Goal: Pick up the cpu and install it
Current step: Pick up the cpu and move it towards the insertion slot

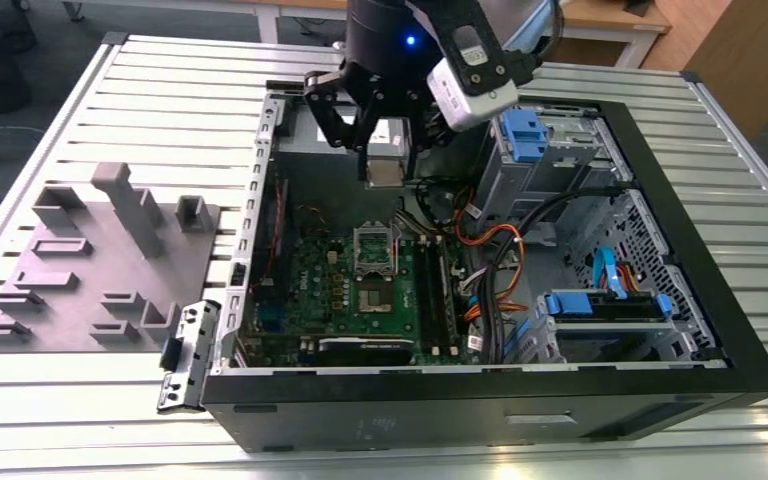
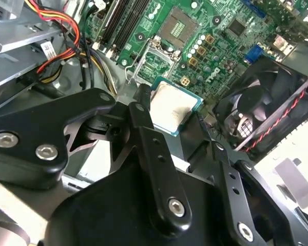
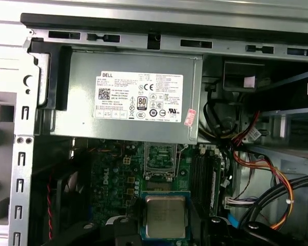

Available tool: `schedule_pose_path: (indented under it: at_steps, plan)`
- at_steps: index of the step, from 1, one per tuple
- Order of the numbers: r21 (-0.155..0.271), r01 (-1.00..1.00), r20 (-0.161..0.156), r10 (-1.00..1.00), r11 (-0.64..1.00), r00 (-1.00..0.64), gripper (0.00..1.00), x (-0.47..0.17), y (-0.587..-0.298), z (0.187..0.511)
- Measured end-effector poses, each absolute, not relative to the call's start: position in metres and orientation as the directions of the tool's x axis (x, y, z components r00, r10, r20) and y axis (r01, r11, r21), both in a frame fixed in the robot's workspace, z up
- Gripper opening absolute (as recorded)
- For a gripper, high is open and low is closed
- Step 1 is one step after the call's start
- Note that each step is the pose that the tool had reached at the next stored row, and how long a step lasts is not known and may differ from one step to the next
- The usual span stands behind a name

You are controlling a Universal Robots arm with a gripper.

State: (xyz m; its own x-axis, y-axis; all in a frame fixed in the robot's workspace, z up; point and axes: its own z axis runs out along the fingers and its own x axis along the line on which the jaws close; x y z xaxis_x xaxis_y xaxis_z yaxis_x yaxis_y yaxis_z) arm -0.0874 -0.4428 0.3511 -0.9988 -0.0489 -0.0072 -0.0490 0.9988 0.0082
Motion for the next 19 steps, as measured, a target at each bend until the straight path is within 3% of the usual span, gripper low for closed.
schedule_pose_path:
  at_steps: [19]
  plan:
    - [0.008, -0.049, -0.007, -0.049, 0.999, -0.999, 0.47, -0.087, -0.468, 0.317]
